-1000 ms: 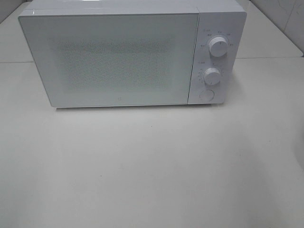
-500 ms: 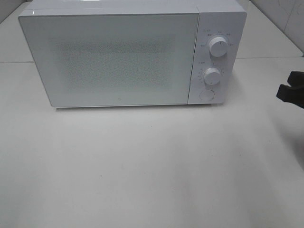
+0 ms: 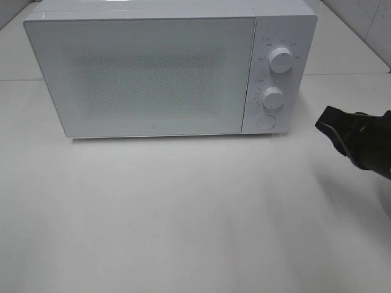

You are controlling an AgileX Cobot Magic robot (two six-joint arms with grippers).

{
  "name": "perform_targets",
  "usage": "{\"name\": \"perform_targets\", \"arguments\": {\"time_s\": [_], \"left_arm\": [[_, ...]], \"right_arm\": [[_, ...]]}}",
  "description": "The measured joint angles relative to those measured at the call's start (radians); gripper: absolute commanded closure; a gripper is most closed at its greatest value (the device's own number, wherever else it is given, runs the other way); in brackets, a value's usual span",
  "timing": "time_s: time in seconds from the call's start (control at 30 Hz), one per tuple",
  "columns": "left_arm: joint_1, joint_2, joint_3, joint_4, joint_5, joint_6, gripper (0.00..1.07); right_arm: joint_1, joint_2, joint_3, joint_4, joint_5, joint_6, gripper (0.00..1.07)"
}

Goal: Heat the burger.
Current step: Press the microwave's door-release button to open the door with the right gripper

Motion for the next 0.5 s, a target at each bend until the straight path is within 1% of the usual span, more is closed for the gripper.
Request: {"name": "perform_targets", "arguments": {"time_s": [0.03, 0.07, 0.1, 0.13, 0.17, 0.2, 0.23, 0.27, 0.3, 0.33, 0.37, 0.4, 0.5], "left_arm": [[0.0, 0.0, 0.0, 0.0, 0.0, 0.0, 0.06], [0.0, 0.0, 0.0, 0.0, 0.0, 0.0, 0.06], [0.0, 0.0, 0.0, 0.0, 0.0, 0.0, 0.06], [0.0, 0.0, 0.0, 0.0, 0.0, 0.0, 0.06], [0.0, 0.0, 0.0, 0.0, 0.0, 0.0, 0.06], [0.0, 0.0, 0.0, 0.0, 0.0, 0.0, 0.06], [0.0, 0.0, 0.0, 0.0, 0.0, 0.0, 0.06], [0.0, 0.0, 0.0, 0.0, 0.0, 0.0, 0.06], [0.0, 0.0, 0.0, 0.0, 0.0, 0.0, 0.06], [0.0, 0.0, 0.0, 0.0, 0.0, 0.0, 0.06], [0.0, 0.0, 0.0, 0.0, 0.0, 0.0, 0.06], [0.0, 0.0, 0.0, 0.0, 0.0, 0.0, 0.06], [0.0, 0.0, 0.0, 0.0, 0.0, 0.0, 0.06]], "right_arm": [[0.0, 0.0, 0.0, 0.0, 0.0, 0.0, 1.07], [0.055, 0.034, 0.0, 0.073, -0.005, 0.038, 1.07], [0.076, 0.05, 0.0, 0.104, -0.012, 0.056, 1.07], [0.076, 0.05, 0.0, 0.104, -0.012, 0.056, 1.07], [0.125, 0.09, -0.001, 0.175, -0.041, 0.095, 1.07], [0.143, 0.107, -0.001, 0.201, -0.056, 0.114, 1.07], [0.143, 0.107, -0.001, 0.201, -0.056, 0.114, 1.07], [0.178, 0.147, -0.002, 0.262, -0.088, 0.17, 1.07], [0.195, 0.169, -0.002, 0.292, -0.102, 0.208, 1.07], [0.195, 0.169, -0.002, 0.292, -0.102, 0.208, 1.07], [0.219, 0.21, -0.005, 0.343, -0.122, 0.274, 1.07], [0.226, 0.228, -0.01, 0.363, -0.13, 0.309, 1.07], [0.233, 0.253, -0.027, 0.383, -0.139, 0.368, 1.07]]}}
